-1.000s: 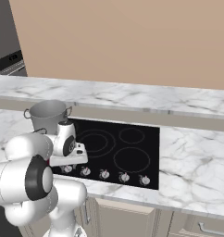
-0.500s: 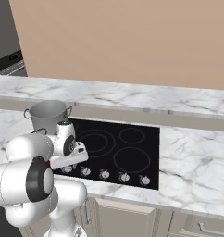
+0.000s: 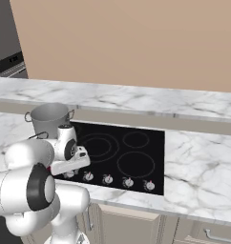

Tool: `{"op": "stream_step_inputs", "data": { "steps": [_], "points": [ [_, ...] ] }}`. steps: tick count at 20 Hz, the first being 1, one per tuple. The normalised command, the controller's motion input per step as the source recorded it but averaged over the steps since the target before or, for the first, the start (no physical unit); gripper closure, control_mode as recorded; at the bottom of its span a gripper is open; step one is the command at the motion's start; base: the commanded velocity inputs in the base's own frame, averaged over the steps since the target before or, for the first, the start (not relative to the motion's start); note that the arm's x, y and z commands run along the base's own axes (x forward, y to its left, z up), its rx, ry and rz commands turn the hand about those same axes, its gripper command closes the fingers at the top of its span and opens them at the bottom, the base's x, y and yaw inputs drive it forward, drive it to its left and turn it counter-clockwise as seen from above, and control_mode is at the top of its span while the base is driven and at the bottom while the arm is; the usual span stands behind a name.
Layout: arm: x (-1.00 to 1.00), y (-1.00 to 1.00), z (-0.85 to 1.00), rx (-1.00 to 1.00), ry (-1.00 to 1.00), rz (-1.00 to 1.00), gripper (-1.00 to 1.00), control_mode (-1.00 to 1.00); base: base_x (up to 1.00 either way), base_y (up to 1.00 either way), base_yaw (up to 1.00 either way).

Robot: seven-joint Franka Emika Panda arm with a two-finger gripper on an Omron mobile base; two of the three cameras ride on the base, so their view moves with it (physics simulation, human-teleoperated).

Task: Pick the kettle from the counter and place it on a stove burner. Then turn the burner on.

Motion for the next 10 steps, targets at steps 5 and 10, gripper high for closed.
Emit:
{"op": "stream_step_inputs", "data": {
  "steps": [5, 10],
  "points": [
    [-0.11, -0.11, 0.51, 0.11, -0.01, 0.00, 1.00, -1.00, 0.00, 0.00, 0.00],
    [-0.09, -0.10, 0.31, 0.02, -0.05, 0.00, 1.00, -1.00, 0.00, 0.00, 0.00]
  ]
}}
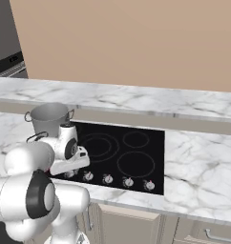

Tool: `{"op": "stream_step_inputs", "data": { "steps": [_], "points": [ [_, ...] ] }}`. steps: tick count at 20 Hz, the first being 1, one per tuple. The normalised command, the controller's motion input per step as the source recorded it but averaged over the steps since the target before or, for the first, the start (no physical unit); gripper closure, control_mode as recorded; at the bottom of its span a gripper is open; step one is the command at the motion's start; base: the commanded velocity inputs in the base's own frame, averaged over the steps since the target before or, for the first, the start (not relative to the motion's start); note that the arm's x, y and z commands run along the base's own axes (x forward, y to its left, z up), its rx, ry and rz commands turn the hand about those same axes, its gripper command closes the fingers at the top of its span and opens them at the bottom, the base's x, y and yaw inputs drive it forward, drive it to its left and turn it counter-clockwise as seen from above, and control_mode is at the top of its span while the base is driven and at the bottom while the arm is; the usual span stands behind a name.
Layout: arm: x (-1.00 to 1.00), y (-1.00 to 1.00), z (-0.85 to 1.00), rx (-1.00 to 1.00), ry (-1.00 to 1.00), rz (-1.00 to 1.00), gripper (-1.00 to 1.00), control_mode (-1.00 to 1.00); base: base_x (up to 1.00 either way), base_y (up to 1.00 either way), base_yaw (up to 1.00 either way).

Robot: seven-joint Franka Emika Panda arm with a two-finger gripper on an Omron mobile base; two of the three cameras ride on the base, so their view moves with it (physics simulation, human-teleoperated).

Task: Pick the kettle from the counter and place it on a stove burner. Then turn the burner on.

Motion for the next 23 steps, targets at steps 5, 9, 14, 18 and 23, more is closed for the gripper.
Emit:
{"op": "stream_step_inputs", "data": {
  "steps": [5, 9, 14, 18, 23],
  "points": [
    [-0.15, -0.04, 0.59, 0.00, -0.15, 0.00, 1.00, -1.00, 0.00, 0.00, 0.00],
    [-0.32, -0.13, 0.77, 0.00, -0.10, 0.00, 1.00, -1.00, 0.00, 0.00, 0.00],
    [-0.52, -0.26, 0.66, 0.00, -0.13, 0.00, 1.00, -1.00, 0.00, 0.00, 0.00],
    [-0.66, -0.14, 0.42, 0.00, -0.24, 0.00, 1.00, -1.00, 0.00, 0.00, 0.00],
    [-0.57, 0.00, 0.49, 0.00, -0.23, 0.00, 1.00, -1.00, 0.00, 0.00, 0.00]
  ]
}}
